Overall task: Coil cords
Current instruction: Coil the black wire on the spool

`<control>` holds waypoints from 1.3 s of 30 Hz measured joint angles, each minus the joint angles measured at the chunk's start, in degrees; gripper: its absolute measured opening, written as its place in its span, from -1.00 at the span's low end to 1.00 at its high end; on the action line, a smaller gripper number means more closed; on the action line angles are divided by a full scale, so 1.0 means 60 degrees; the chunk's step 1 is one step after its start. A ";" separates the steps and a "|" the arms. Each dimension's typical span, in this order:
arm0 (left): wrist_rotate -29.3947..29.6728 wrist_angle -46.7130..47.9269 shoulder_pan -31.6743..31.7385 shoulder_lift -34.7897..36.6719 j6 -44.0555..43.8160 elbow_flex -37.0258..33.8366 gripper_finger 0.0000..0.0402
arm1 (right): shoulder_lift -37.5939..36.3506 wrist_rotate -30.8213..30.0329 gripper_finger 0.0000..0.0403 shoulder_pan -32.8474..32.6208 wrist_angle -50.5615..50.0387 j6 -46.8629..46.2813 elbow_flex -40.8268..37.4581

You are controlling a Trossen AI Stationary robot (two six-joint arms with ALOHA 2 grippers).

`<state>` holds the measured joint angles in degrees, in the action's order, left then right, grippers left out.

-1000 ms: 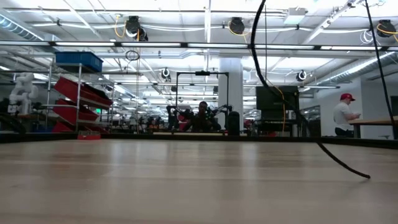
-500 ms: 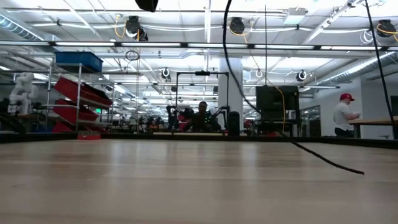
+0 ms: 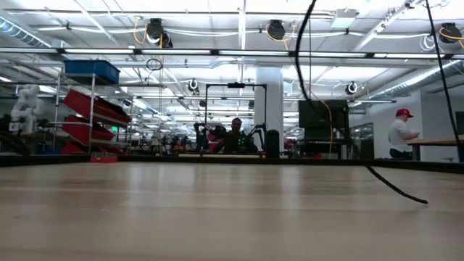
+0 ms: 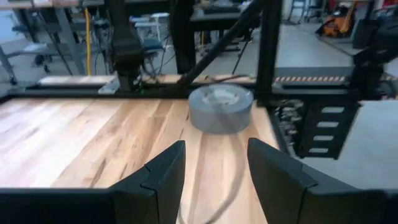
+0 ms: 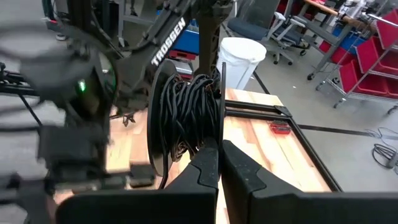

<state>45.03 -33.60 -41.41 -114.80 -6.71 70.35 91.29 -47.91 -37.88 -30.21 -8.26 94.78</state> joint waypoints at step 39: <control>-0.3263 -0.3416 0.1338 0.0383 0.0944 -0.2084 -0.10 | -0.0226 0.0048 -1.00 0.0436 -0.0074 0.0787 0.0000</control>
<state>25.45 -54.09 -33.39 -112.51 -1.05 57.84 89.93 -47.62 -35.27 -30.65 -3.54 94.78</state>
